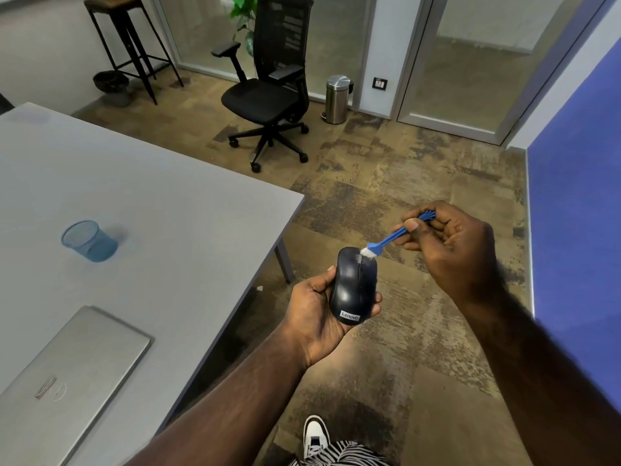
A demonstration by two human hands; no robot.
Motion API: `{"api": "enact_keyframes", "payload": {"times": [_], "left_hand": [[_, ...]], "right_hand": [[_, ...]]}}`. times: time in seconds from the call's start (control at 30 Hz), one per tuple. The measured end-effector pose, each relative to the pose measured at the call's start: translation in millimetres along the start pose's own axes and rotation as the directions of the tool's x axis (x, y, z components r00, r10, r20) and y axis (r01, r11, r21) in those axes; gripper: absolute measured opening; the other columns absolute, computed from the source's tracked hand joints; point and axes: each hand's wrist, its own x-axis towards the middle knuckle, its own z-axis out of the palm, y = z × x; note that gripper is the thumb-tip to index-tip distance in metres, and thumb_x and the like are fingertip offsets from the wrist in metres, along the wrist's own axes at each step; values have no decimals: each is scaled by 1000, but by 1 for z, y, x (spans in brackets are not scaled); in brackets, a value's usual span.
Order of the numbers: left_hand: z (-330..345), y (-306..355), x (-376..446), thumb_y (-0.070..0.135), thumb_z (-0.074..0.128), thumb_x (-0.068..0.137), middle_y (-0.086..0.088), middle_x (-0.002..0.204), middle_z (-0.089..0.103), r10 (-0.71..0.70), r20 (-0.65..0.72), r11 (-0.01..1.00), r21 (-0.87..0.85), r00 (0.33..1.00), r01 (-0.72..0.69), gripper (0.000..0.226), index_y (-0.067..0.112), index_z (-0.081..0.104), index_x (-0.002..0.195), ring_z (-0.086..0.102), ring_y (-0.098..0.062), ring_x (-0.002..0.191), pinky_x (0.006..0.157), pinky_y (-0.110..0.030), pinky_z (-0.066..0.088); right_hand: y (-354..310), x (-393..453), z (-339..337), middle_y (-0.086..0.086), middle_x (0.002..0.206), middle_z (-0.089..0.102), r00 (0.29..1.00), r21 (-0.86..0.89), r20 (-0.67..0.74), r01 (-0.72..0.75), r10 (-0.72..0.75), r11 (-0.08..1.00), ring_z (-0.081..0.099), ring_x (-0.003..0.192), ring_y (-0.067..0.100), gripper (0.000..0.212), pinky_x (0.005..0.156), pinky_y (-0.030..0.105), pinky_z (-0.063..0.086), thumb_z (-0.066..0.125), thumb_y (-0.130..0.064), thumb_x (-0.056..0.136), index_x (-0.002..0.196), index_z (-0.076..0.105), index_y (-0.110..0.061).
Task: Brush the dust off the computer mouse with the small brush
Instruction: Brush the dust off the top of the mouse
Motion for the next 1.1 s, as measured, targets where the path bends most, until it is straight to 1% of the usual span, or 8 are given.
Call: {"api": "enact_keyframes", "payload": {"times": [0.13,0.3,0.47,0.67,0.83,0.97,1.03,1.1], "left_hand": [[0,0,0,34,34,99,-27,117,61,1,-2,1000,-10,1000,-1,52,-2,53,132,61,-39,93,78,-44,56],[0,1,1,34,34,98,-26,118,59,2,14,1000,-11,1000,-2,54,-4,53,132,60,-37,94,80,-44,55],[-2,4,4,35,34,99,-28,118,59,15,11,1000,-19,1000,-14,55,-5,52,133,59,-38,96,82,-44,56],[-3,5,4,35,33,99,-27,122,58,4,27,999,-46,1000,-3,57,-6,52,132,59,-38,97,80,-44,57],[-2,8,7,35,35,99,-30,136,51,31,27,995,-95,999,-28,55,-3,50,135,59,-39,99,80,-45,56],[-2,8,7,35,34,98,-30,123,57,13,35,994,-109,999,-9,57,-6,50,133,60,-40,96,78,-45,58],[-2,8,7,36,33,98,-29,121,58,5,38,994,-113,999,-1,58,-7,51,133,60,-40,96,77,-44,58],[-2,8,6,36,33,98,-28,122,57,0,37,994,-107,999,4,58,-6,50,134,60,-40,97,78,-44,57]], "right_hand": [[-2,-3,-3,1,81,74,993,16,115,18,-19,1000,75,72,13,27,63,27,61,61,-3,91,88,66,-29],[7,0,-5,-4,85,73,1000,-7,3,9,-9,1000,75,74,10,18,66,32,62,60,-4,94,94,67,-21],[2,-10,-4,4,84,75,989,87,138,45,-57,995,76,77,16,23,65,31,61,60,-3,90,91,67,-24],[6,-8,-2,-2,87,74,997,26,25,74,-75,997,75,78,10,16,66,29,61,59,0,93,94,68,-14],[-3,-22,1,0,83,74,964,100,209,149,-168,984,75,76,9,18,65,25,60,61,2,87,89,68,-15],[4,-21,6,-16,86,74,991,71,52,116,-120,991,75,77,10,17,65,29,61,61,-5,91,92,68,-22],[7,-18,5,-11,89,74,994,43,-29,103,-102,994,76,77,10,15,67,31,62,60,-3,93,96,66,-16],[6,-20,2,-3,87,74,995,60,-11,103,-102,993,76,78,11,10,67,33,62,60,-6,93,94,66,-14]]}}
